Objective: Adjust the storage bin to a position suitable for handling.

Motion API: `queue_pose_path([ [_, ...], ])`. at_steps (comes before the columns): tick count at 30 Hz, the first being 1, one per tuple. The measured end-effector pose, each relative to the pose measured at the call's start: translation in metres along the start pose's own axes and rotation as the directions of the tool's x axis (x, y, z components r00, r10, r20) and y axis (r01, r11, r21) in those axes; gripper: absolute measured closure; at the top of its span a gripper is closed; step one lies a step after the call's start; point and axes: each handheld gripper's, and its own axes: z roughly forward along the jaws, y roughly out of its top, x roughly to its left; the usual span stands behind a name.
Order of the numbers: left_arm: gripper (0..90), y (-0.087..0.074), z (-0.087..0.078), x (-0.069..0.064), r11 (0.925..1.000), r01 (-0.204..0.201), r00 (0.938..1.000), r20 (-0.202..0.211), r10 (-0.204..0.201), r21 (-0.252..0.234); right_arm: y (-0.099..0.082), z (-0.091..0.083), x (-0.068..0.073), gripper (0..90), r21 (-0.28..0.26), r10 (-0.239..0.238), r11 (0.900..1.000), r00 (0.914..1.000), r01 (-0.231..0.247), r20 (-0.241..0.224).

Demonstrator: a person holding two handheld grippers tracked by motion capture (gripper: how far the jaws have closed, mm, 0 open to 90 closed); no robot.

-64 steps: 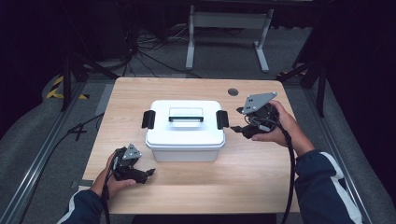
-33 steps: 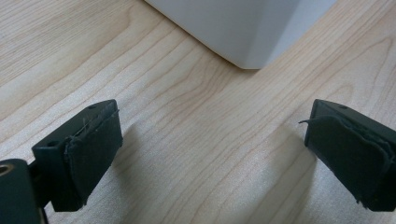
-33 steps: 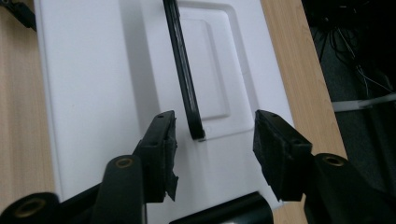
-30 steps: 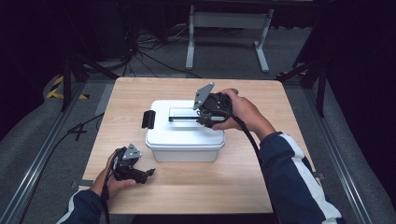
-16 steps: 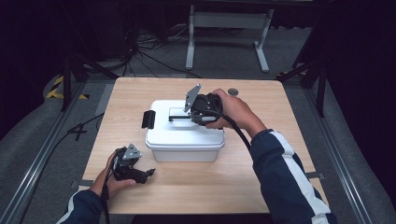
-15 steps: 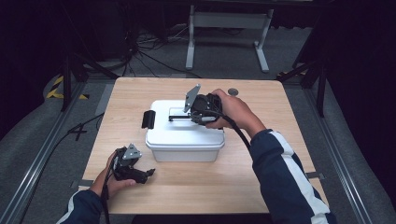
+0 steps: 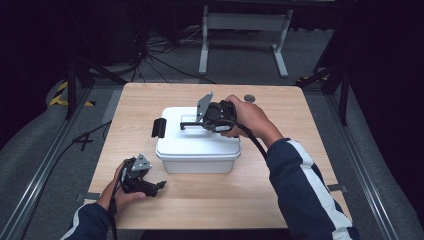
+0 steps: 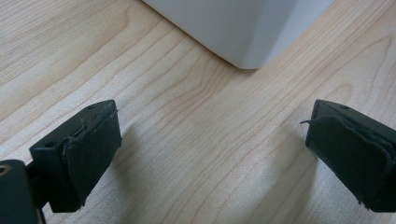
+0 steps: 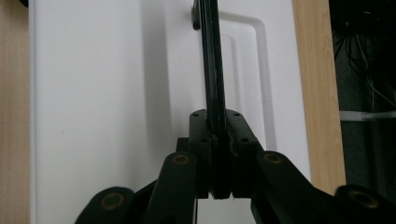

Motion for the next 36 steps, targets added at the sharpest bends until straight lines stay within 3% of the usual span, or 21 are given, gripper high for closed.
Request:
queue_pose_path([
  [9, 3.9, 0.0, 0.0, 0.0, 1.0, 0.0, 1.0, 0.0, 0.0, 0.0, -0.001, -0.01, -0.005, 84.3, -0.058, 0.003, 0.9983, 0.9995, -0.001, 0.032],
  [17, 3.9, 0.0, 0.0, 0.0, 1.0, 0.0, 1.0, -0.001, 0.0, 0.0, -0.004, -0.019, -0.004, 84.2, -0.058, 0.01, 0.9983, 0.9991, -0.008, 0.041],
  [23, 3.9, 0.0, 0.0, 0.0, 1.0, -0.002, 1.0, 0.002, 0.002, 0.005, -0.007, -0.03, -0.006, 84.3, -0.097, 0.012, 0.9952, 0.9984, -0.006, 0.055],
  [31, 3.9, 0.0, 0.0, 0.0, 1.0, -0.002, 1.0, 0.002, 0.002, 0.006, -0.016, -0.047, -0.007, 84.3, -0.118, 0.006, 0.993, 0.9971, 0.003, 0.076],
  [36, 3.9, 0.0, -0.001, 0.0, 1.0, -0.001, 1.0, 0.001, 0.001, 0.005, -0.026, -0.058, -0.007, 84.3, -0.119, 0.029, 0.9928, 0.9958, -0.018, 0.087],
])
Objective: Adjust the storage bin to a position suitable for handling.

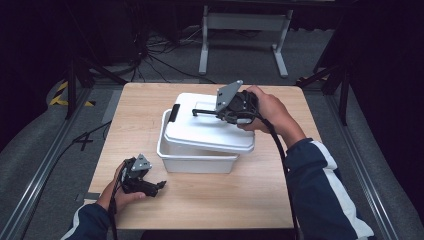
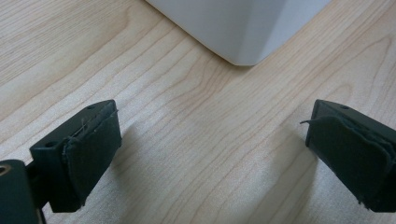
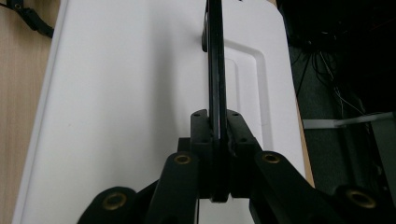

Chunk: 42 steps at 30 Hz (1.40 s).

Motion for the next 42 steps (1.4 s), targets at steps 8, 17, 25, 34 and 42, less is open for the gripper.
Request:
queue_pose_path([
  [8, 3.9, 0.0, 0.0, 0.0, 1.0, 0.003, 1.0, 0.002, -0.003, 0.001, -0.022, -0.019, 0.0, 84.2, 0.008, 0.023, 0.9997, 0.9996, -0.023, 0.014],
  [17, 3.9, 0.0, 0.0, -0.001, 1.0, 0.005, 1.0, -0.001, -0.005, -0.003, -0.05, -0.035, -0.001, 84.2, 0.027, 0.054, 0.9981, 0.998, -0.055, 0.032],
  [25, 3.9, 0.0, 0.0, 0.0, 1.0, 0.002, 1.0, -0.002, -0.002, -0.002, -0.081, -0.054, -0.002, 84.1, 0.014, 0.105, 0.9942, 0.9927, -0.106, 0.059],
  [34, 3.9, -0.001, 0.0, -0.001, 1.0, 0.004, 1.0, -0.003, -0.004, -0.003, -0.112, -0.07, 0.0, 84.1, 0.002, 0.146, 0.9891, 0.9853, -0.147, 0.089],
  [42, 3.9, -0.001, 0.0, -0.001, 1.0, 0.004, 1.0, -0.004, -0.004, -0.003, -0.141, -0.08, 0.001, 84.0, 0.008, 0.196, 0.98, 0.9736, -0.199, 0.116],
])
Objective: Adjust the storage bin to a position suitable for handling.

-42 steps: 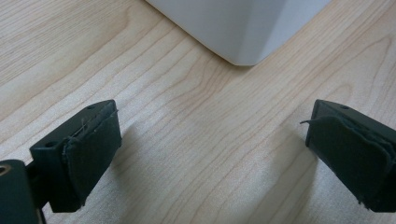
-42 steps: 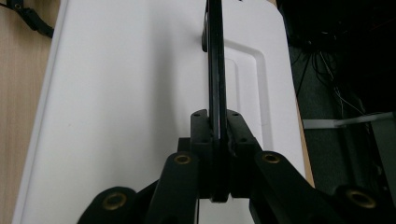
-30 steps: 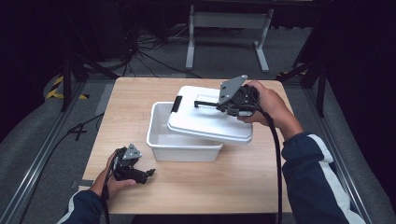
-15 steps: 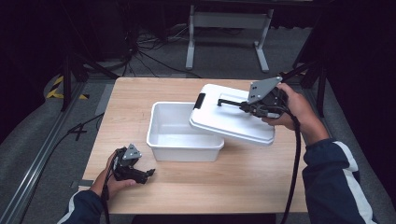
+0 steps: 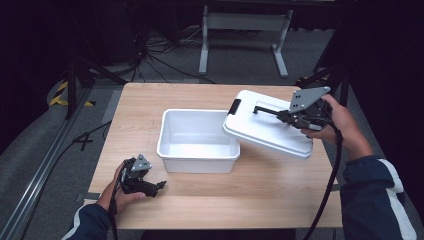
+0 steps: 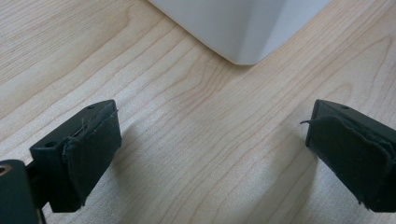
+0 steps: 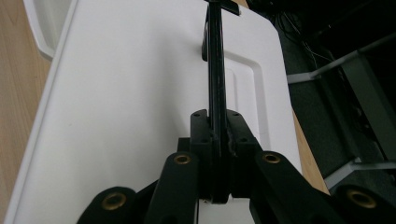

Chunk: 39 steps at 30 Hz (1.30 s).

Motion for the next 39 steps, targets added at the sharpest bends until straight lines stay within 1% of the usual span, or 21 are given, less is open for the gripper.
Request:
queue_pose_path([
  [8, 3.9, 0.0, 0.0, 0.0, 1.0, 0.001, 1.0, 0.0, -0.001, 0.0, -0.028, -0.002, -0.003, 84.1, 0.009, 0.061, 0.9981, 0.998, -0.061, 0.017],
  [13, 3.9, 0.0, 0.0, 0.0, 1.0, 0.0, 1.0, 0.0, 0.0, 0.0, -0.043, 0.001, -0.005, 84.0, 0.02, 0.09, 0.9957, 0.9956, -0.091, 0.025],
  [14, 3.9, 0.0, 0.0, 0.0, 1.0, 0.001, 1.0, 0.0, -0.001, 0.0, -0.047, 0.002, -0.006, 84.1, 0.017, 0.095, 0.9953, 0.9954, -0.096, 0.013],
  [16, 3.9, 0.0, 0.0, 0.0, 1.0, 0.001, 1.0, 0.0, -0.001, 0.0, -0.052, 0.003, -0.006, 84.1, 0.027, 0.107, 0.9938, 0.994, -0.108, 0.021],
  [18, 3.9, 0.0, 0.0, 0.0, 1.0, 0.001, 1.0, 0.0, -0.001, 0.0, -0.057, 0.006, -0.006, 84.1, 0.024, 0.119, 0.9926, 0.9928, -0.119, 0.014],
  [21, 3.9, 0.0, 0.0, 0.0, 1.0, 0.001, 1.0, 0.0, -0.001, 0.0, -0.063, 0.011, -0.005, 84.1, 0.037, 0.132, 0.9905, 0.991, -0.133, 0.022],
  [22, 3.9, 0.0, 0.0, 0.0, 1.0, 0.0, 1.0, 0.0, 0.0, 0.0, -0.066, 0.014, -0.005, 84.1, 0.034, 0.136, 0.99, 0.9906, -0.137, 0.014],
  [26, 3.9, 0.0, 0.0, 0.0, 1.0, 0.001, 1.0, 0.0, -0.001, 0.0, -0.073, 0.023, -0.004, 84.1, 0.046, 0.153, 0.9871, 0.9881, -0.153, 0.015],
  [28, 3.9, 0.0, 0.0, 0.0, 1.0, 0.001, 1.0, 0.0, -0.001, 0.0, -0.077, 0.029, -0.004, 84.1, 0.05, 0.162, 0.9855, 0.9868, -0.162, 0.001],
  [30, 3.9, 0.0, 0.0, 0.0, 1.0, 0.001, 1.0, 0.0, -0.001, 0.0, -0.081, 0.036, -0.004, 84.1, 0.06, 0.168, 0.984, 0.9857, -0.168, -0.004],
  [33, 3.9, 0.0, 0.0, 0.0, 1.0, 0.001, 1.0, 0.0, -0.001, 0.0, -0.084, 0.045, -0.002, 84.1, 0.072, 0.182, 0.9809, 0.9833, -0.181, -0.007],
  [34, 3.9, 0.0, 0.0, 0.0, 1.0, 0.001, 1.0, 0.0, -0.001, 0.0, -0.084, 0.045, -0.002, 84.1, 0.072, 0.182, 0.9809, 0.9833, -0.181, -0.007],
  [36, 3.9, 0.0, 0.0, 0.0, 1.0, 0.0, 1.0, 0.0, 0.0, 0.0, -0.087, 0.053, -0.002, 84.1, 0.072, 0.189, 0.9797, 0.982, -0.187, -0.012],
  [39, 3.9, 0.0, 0.0, 0.0, 1.0, 0.001, 1.0, 0.0, -0.001, 0.0, -0.09, 0.061, -0.001, 84.1, 0.075, 0.206, 0.976, 0.9783, -0.204, -0.017],
])
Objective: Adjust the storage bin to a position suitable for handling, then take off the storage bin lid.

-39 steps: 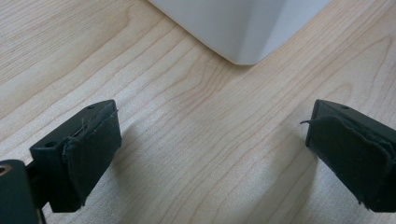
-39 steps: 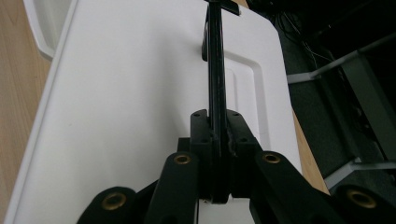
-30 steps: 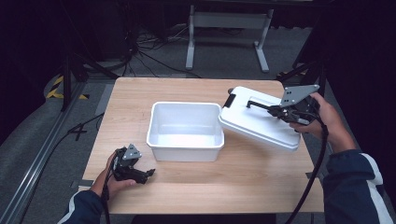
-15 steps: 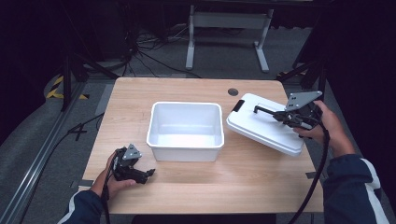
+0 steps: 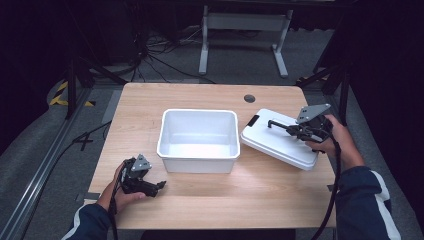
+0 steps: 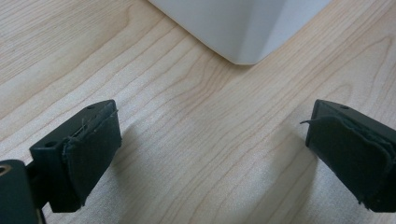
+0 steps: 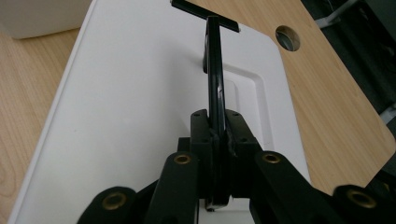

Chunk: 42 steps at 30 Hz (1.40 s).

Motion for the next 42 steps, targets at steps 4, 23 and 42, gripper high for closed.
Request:
queue_pose_path([
  [4, 3.8, 0.0, 0.0, 0.0, 1.0, -0.001, 1.0, 0.002, 0.001, 0.001, -0.004, 0.013, -0.001, 84.1, 0.004, 0.012, 0.9999, 0.9999, -0.012, -0.011],
  [23, 3.1, 0.0, 0.0, 0.001, 1.0, -0.01, 0.9999, 0.011, 0.01, 0.003, -0.024, 0.052, -0.006, 82.5, 0.044, 0.094, 0.9947, 0.9955, -0.093, -0.013],
  [42, 2.4, 0.001, 0.001, 0.001, 0.9998, -0.018, 0.9998, 0.007, 0.018, 0.002, -0.016, 0.031, -0.003, 64.0, -0.06, 0.176, 0.9828, 0.9843, -0.175, 0.015],
])
